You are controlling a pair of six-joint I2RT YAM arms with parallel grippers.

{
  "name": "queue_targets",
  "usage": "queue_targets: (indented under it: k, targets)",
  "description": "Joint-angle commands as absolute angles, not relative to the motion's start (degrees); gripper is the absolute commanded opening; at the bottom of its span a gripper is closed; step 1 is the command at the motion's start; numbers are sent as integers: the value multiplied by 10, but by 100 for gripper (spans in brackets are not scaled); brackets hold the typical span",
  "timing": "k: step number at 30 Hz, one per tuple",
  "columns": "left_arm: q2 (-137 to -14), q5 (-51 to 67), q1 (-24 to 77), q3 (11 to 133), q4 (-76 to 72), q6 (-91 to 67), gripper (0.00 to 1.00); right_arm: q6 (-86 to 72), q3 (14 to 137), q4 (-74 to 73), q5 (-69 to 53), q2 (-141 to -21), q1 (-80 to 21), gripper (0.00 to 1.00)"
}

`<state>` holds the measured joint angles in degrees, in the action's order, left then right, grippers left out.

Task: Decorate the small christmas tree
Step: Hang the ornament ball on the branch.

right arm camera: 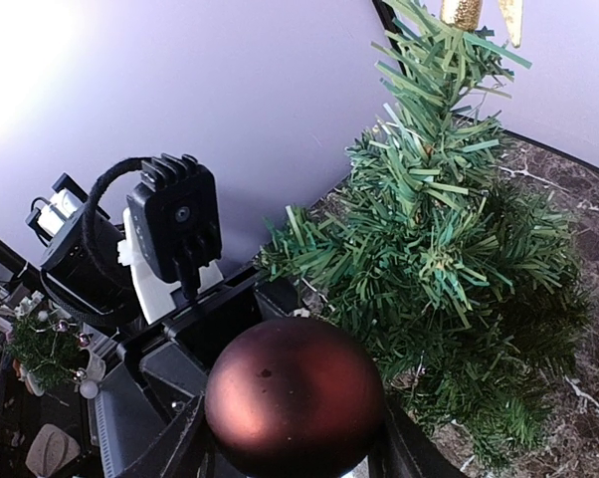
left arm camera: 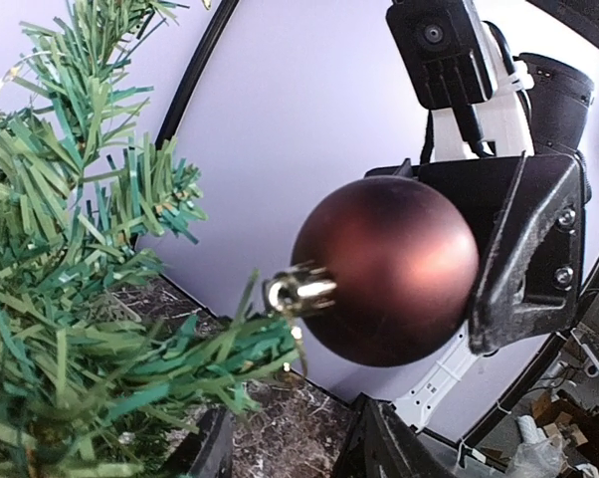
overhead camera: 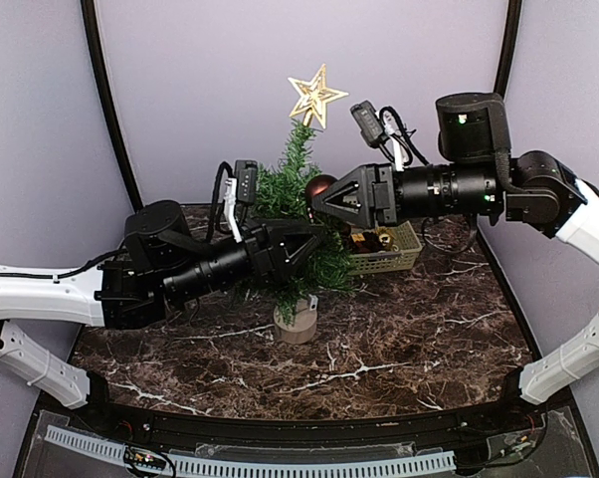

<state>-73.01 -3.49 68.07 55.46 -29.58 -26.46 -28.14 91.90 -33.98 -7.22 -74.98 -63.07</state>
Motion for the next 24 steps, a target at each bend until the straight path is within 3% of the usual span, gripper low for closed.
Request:
queue_targets:
  k: [1,14,24]
  targets:
    - [-731,-67,683,571,-308,-281,42,-283,916,-324,-69,-736,-635,50]
    - [-725,-70,684,566,-295,-288,0,-284,916,-327,-66,-736,-635,50]
    - [-708,-65,683,569,-245,-297,0,-286,927,-350,-43,-748,-636,50]
